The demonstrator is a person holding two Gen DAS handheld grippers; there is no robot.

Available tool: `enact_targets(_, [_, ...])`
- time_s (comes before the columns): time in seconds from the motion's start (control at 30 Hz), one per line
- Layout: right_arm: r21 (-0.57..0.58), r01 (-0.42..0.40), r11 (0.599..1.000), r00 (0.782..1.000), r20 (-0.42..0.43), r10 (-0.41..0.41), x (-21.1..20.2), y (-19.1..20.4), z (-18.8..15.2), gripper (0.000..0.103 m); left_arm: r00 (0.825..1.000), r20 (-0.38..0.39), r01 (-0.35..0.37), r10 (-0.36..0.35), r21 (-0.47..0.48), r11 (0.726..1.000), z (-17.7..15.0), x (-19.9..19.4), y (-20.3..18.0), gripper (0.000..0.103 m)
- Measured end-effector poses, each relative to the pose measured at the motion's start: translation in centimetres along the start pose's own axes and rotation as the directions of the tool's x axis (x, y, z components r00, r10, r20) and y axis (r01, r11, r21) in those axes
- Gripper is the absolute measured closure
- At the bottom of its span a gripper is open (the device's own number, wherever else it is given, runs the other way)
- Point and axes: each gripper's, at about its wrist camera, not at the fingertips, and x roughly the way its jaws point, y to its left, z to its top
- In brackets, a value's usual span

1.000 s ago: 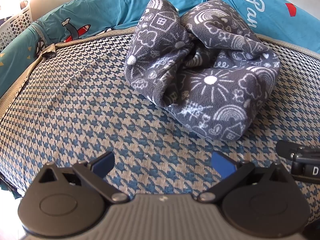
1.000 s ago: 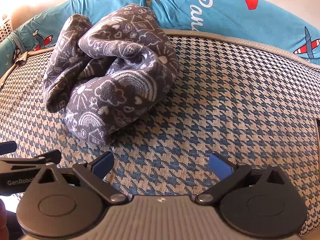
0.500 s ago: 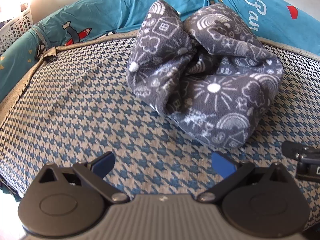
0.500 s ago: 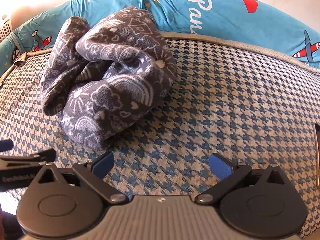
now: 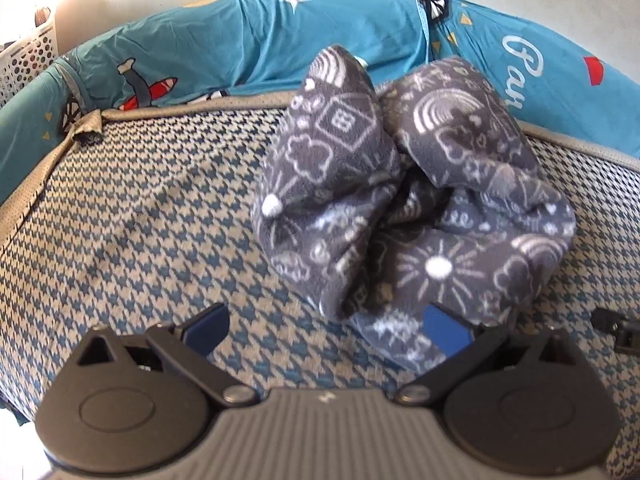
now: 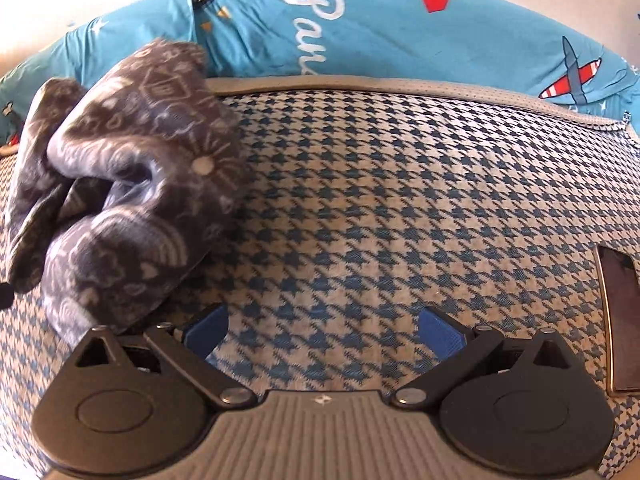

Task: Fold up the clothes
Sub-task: 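Move both open tools toward the edge of the grey fleece garment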

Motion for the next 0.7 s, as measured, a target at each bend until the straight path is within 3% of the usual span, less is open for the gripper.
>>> enact_targets(0.23, [0.009, 0.014, 1.000, 1.000, 0.005, -0.014, 1.0, -0.8, 0.5, 0.001, 0.998, 0.041, -0.040, 0.041, -0.028, 0.999, 3.0, 1.1, 0.8, 0.000])
enact_targets(0.37, [0.030, 0.027, 0.999, 1.000, 0.003, -0.027, 1.7, -1.4, 0.8, 0.001, 1.000, 0.025, 0.013, -0.011, -0.089, 0.996, 2.9, 1.6, 1.7, 0.000])
enact_targets(0.5, [0.055, 0.034, 0.998, 0.999, 0.008, -0.035, 2.6, -2.5, 1.5, 0.001, 0.999, 0.024, -0.031, 0.032, -0.071, 0.997, 2.9, 2.0, 2.0, 0.000])
enact_targets(0.7, [0.091, 0.065, 0.994, 0.998, -0.026, -0.063, 3.6, -3.3, 1.7, 0.001, 1.000, 0.021, -0.020, 0.023, -0.092, 0.996, 2.8, 2.0, 2.5, 0.000])
